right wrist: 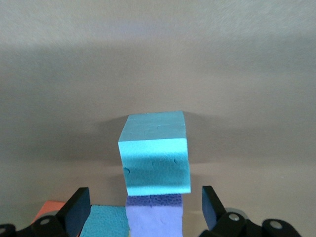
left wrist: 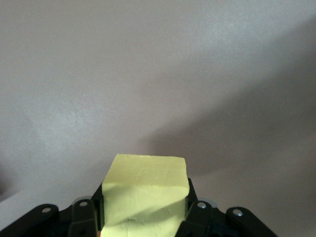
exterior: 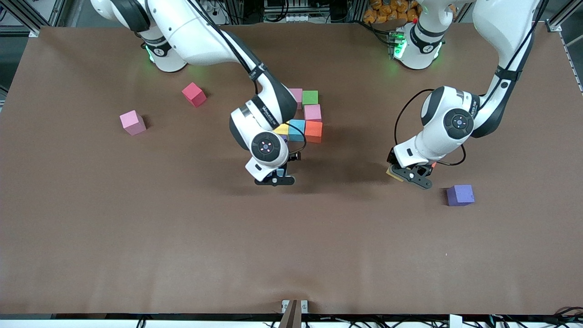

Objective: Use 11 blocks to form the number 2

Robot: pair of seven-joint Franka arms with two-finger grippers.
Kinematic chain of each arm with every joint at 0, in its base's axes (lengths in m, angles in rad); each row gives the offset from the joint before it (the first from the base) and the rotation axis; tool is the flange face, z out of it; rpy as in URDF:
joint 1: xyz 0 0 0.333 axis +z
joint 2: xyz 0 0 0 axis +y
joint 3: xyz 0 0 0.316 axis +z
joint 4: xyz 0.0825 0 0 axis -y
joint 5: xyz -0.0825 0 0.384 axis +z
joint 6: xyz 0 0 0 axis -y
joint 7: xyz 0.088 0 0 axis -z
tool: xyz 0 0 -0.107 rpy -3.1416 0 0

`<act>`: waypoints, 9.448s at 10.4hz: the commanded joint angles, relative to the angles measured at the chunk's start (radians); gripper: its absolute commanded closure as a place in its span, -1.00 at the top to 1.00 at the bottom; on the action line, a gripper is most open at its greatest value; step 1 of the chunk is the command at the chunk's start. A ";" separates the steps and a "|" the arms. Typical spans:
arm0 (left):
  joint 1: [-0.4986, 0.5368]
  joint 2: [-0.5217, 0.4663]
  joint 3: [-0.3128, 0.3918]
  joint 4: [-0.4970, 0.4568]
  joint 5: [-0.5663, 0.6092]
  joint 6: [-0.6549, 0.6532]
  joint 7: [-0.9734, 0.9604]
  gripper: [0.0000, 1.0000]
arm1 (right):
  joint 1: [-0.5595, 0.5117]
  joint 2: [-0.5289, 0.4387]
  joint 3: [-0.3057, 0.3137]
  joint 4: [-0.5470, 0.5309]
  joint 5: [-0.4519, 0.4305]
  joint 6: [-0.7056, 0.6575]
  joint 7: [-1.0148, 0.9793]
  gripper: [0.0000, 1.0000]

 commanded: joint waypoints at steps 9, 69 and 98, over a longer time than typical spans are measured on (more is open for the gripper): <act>-0.101 0.066 -0.011 0.184 -0.008 -0.103 -0.187 0.08 | -0.338 -0.350 -0.108 -0.063 -0.106 -0.198 -0.391 1.00; -0.460 0.377 -0.117 0.517 0.282 -0.191 0.313 1.00 | -0.781 -0.764 0.001 -0.321 -0.263 -0.248 -0.882 1.00; 0.157 -0.233 -0.094 0.150 0.043 -0.497 -0.122 1.00 | -0.808 -0.791 0.008 -0.310 -0.221 -0.302 -0.669 1.00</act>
